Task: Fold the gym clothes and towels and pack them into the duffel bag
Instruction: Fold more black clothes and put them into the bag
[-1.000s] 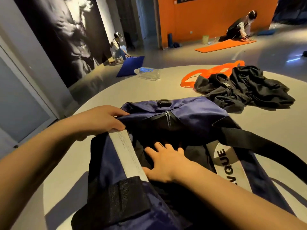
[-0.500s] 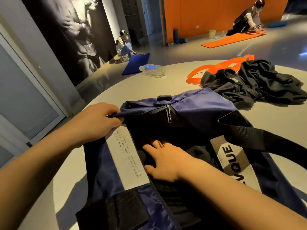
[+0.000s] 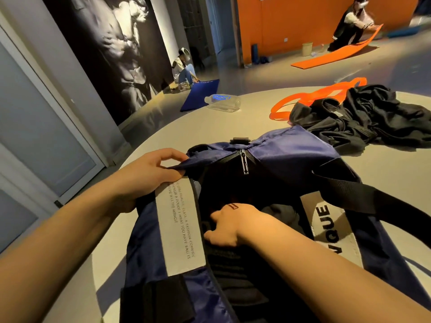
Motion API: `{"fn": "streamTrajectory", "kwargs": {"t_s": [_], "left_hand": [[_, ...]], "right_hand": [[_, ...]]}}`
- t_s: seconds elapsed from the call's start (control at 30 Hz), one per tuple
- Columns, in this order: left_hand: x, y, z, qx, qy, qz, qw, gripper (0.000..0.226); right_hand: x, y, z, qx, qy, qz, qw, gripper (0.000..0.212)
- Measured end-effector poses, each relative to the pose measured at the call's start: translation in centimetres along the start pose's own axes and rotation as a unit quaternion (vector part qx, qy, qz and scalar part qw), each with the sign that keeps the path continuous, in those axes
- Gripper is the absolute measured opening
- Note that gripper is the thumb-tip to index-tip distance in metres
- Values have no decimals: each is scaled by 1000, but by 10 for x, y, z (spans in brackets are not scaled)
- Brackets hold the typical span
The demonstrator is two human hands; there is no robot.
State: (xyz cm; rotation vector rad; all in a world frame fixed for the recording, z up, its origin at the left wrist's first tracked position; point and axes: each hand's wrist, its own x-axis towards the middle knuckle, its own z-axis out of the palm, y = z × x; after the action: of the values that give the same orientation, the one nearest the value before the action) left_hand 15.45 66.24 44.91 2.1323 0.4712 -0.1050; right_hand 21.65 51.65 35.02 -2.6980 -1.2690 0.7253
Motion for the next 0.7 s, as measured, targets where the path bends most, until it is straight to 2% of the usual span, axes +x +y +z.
{"fn": "streamTrajectory", "kwargs": {"t_s": [0.2, 0.37, 0.5, 0.63, 0.7], "left_hand": [[-4, -4, 6, 43, 23, 68, 996, 21], [-9, -5, 5, 56, 16, 97, 994, 21], [-13, -6, 2, 50, 7, 107, 993, 22], [-17, -7, 2, 88, 32, 126, 988, 23], [-26, -7, 2, 132, 50, 140, 980, 29]], "right_hand": [[-40, 1, 8, -8, 88, -16, 996, 58], [-78, 1, 32, -14, 107, -20, 994, 89], [-57, -3, 39, -18, 111, 15, 994, 98], [-50, -7, 37, -31, 142, 21, 989, 97], [-64, -6, 35, -71, 191, 11, 979, 83]]}}
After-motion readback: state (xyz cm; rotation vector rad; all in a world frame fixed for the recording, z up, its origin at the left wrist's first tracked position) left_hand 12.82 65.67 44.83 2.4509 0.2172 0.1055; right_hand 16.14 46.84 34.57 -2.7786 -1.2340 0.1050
